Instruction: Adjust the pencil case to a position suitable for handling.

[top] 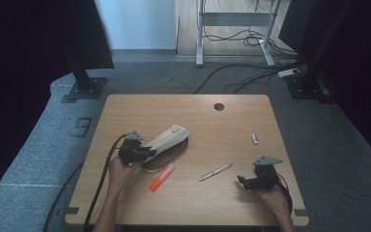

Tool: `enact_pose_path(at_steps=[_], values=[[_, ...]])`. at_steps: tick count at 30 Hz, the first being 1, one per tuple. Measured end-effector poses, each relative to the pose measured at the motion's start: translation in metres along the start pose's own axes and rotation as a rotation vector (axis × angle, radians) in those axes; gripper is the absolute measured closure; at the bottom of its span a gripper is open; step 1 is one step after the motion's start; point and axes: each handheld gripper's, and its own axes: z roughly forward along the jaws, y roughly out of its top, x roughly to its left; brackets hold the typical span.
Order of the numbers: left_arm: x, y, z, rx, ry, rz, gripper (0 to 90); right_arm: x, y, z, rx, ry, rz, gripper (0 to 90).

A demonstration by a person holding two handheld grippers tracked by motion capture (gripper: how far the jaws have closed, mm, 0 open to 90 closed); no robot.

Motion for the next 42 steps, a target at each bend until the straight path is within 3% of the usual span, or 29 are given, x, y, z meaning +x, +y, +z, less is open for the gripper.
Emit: enact_pose_path(at_steps=[9, 15, 23, 32, 42], values=[[0.0, -0.001, -0.001, -0.018, 0.0, -0.003, 75.1, -0.022, 0.017, -0.001, -0.038, -0.046, 0.05, 13.2], [0.0, -0.001, -0.001, -0.015, 0.002, 0.001, 75.5, -0.035, 0.025, 0.001, -0.045, -0.071, 0.063, 15.7], [-0.003, -0.002, 0.0, -0.01, 0.007, 0.005, 75.9, -0.052, 0.038, 0.003, -0.058, -0.101, 0.073, 25.5], [-0.003, -0.002, 0.0, -0.01, 0.003, 0.01, 75.8, -0.072, 0.048, 0.009, -0.05, -0.118, 0.092, 35.9], [-0.002, -0.002, 0.0, -0.007, -0.004, 0.003, 75.5, -0.083, 0.061, 0.024, -0.03, -0.139, 0.085, 42.3]])
